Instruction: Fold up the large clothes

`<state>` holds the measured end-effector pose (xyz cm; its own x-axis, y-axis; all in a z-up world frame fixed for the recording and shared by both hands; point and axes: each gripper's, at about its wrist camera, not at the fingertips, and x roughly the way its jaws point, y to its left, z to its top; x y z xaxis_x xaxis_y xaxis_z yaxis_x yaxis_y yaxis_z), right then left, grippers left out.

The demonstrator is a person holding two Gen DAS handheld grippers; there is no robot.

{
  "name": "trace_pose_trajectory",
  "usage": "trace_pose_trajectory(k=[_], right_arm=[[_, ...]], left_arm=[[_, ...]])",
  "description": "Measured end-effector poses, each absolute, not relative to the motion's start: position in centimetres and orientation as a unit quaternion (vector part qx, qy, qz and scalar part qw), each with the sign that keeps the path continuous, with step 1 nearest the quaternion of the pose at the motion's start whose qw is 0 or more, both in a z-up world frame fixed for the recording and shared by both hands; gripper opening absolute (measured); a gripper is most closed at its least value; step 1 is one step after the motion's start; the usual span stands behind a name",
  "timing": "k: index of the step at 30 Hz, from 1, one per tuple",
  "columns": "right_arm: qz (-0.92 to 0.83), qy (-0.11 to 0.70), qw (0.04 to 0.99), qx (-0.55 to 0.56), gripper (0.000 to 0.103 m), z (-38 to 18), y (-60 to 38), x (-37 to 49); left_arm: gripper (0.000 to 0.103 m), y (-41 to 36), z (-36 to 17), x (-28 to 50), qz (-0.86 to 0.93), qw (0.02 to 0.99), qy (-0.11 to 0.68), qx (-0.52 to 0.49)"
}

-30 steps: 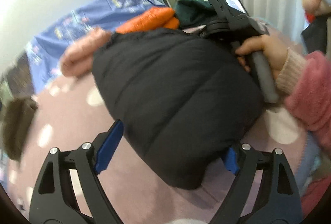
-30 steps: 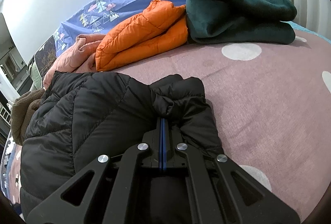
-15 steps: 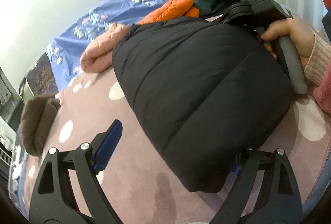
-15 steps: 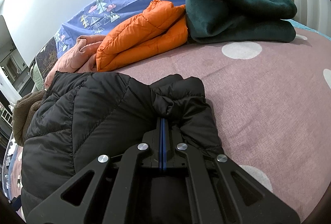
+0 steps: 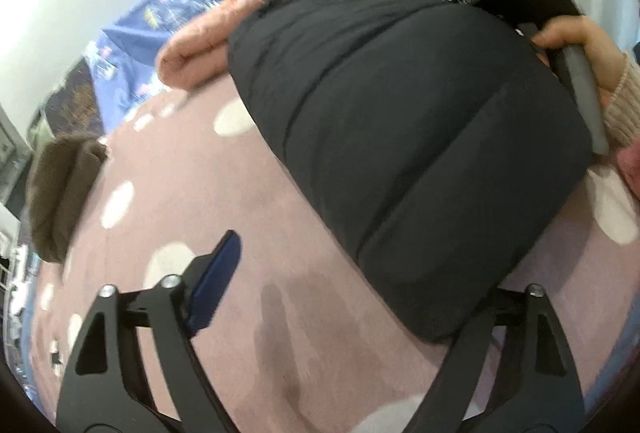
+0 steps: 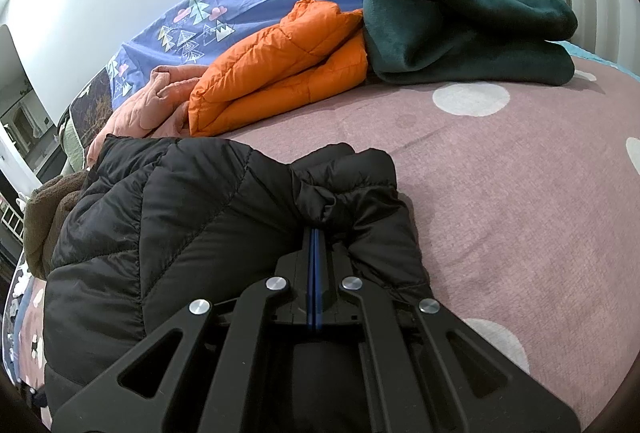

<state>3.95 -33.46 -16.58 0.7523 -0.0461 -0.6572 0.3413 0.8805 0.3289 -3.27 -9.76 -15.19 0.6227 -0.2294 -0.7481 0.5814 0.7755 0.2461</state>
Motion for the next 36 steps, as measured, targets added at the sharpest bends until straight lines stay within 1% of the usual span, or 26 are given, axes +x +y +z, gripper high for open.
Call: trace_pose_trajectory(k=[1, 4, 6, 9, 10, 11, 15, 17, 19, 22, 24, 26, 29, 31, 34, 36], right_arm=[[-0.106, 0.336, 0.91, 0.217, 0.0, -16.5, -33.3, 4.0], [-0.105, 0.337, 0.912, 0.21, 0.0, -16.4, -33.1, 4.0], [-0.108, 0.337, 0.912, 0.207, 0.0, -16.4, -33.0, 4.0], [-0.11, 0.337, 0.911, 0.211, 0.0, -16.4, -33.2, 4.0], [-0.109, 0.337, 0.911, 0.213, 0.0, -16.4, -33.2, 4.0], [-0.109, 0.337, 0.91, 0.214, 0.0, -16.4, -33.3, 4.0], [-0.11, 0.337, 0.91, 0.213, 0.0, -16.5, -33.3, 4.1], [-0.11, 0.337, 0.91, 0.214, 0.0, -16.5, -33.4, 4.1], [-0.11, 0.337, 0.91, 0.215, 0.0, -16.5, -33.4, 4.1], [-0.109, 0.335, 0.911, 0.215, 0.0, -16.4, -33.4, 4.1], [-0.108, 0.334, 0.912, 0.212, 0.0, -16.4, -33.3, 4.0], [-0.112, 0.336, 0.913, 0.203, 0.0, -16.4, -33.0, 4.1], [-0.111, 0.337, 0.912, 0.206, 0.0, -16.4, -33.2, 4.1], [-0.111, 0.337, 0.911, 0.212, 0.0, -16.5, -33.4, 4.1], [-0.112, 0.337, 0.911, 0.21, 0.0, -16.4, -33.4, 4.1], [-0.113, 0.337, 0.911, 0.209, 0.0, -16.4, -33.3, 4.1]], left_arm=[[0.076, -9.5, -15.2, -3.4, -0.239, 0.865, 0.37, 0.239], [0.075, -9.5, -15.4, -4.3, -0.244, 0.862, 0.358, 0.264], [0.069, -9.4, -14.9, -4.8, -0.262, 0.853, 0.362, 0.27], [0.047, -8.8, -13.2, -5.0, -0.322, 0.82, 0.399, 0.254], [0.037, -8.3, -12.0, -5.2, -0.354, 0.805, 0.411, 0.24], [0.036, -7.9, -10.9, -5.4, -0.372, 0.799, 0.412, 0.231], [0.036, -7.6, -6.5, -5.0, -0.403, 0.817, 0.357, 0.205], [0.036, -8.6, -5.4, -3.6, -0.41, 0.832, 0.328, 0.177], [0.037, -10.3, -6.0, -2.2, -0.406, 0.84, 0.315, 0.171], [0.054, -13.2, -11.2, 1.1, -0.378, 0.831, 0.352, 0.204], [0.055, -13.3, -13.7, 1.3, -0.389, 0.833, 0.333, 0.212], [0.054, -13.6, -13.9, 1.2, -0.373, 0.832, 0.348, 0.218], [0.054, -13.7, -12.9, 1.5, -0.374, 0.823, 0.363, 0.225], [0.055, -13.2, -11.0, 2.5, -0.381, 0.817, 0.384, 0.2], [0.06, -13.1, -7.9, 4.0, -0.374, 0.844, 0.345, 0.167], [0.061, -13.2, -6.0, 6.1, -0.358, 0.865, 0.318, 0.149]])
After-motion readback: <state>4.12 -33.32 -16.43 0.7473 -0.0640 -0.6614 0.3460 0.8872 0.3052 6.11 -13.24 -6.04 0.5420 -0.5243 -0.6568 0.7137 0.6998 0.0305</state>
